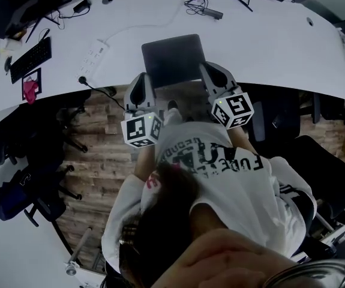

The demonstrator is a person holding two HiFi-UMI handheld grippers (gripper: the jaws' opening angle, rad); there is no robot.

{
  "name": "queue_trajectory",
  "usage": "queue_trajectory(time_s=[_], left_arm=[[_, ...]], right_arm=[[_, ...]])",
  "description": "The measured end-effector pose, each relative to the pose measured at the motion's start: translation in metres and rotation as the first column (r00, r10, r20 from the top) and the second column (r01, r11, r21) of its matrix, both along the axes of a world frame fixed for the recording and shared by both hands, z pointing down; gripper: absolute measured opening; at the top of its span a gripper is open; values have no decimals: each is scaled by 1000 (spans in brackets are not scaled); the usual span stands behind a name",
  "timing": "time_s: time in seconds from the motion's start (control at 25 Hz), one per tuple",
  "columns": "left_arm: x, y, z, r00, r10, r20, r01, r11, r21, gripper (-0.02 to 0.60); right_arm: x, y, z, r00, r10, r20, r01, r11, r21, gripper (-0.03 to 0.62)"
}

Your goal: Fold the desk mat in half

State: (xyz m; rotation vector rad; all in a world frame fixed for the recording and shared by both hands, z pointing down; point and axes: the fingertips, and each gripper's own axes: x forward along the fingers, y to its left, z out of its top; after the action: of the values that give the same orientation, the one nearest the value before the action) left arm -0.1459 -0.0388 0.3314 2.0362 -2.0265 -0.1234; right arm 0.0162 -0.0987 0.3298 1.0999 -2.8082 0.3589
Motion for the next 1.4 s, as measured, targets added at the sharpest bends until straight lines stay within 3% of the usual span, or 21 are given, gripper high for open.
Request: queue_trajectory(time_s=[0.72, 1.4], left_arm=[[-45, -51, 19, 998, 64, -26, -65, 997, -32, 3], [-29, -81, 13, 999, 32, -35, -34, 999, -42, 3]], right_arm=[[-45, -41, 14, 999, 52, -15, -53, 998, -27, 0], [-25, -87, 0, 999, 31, 8, -31, 1000, -3, 0]])
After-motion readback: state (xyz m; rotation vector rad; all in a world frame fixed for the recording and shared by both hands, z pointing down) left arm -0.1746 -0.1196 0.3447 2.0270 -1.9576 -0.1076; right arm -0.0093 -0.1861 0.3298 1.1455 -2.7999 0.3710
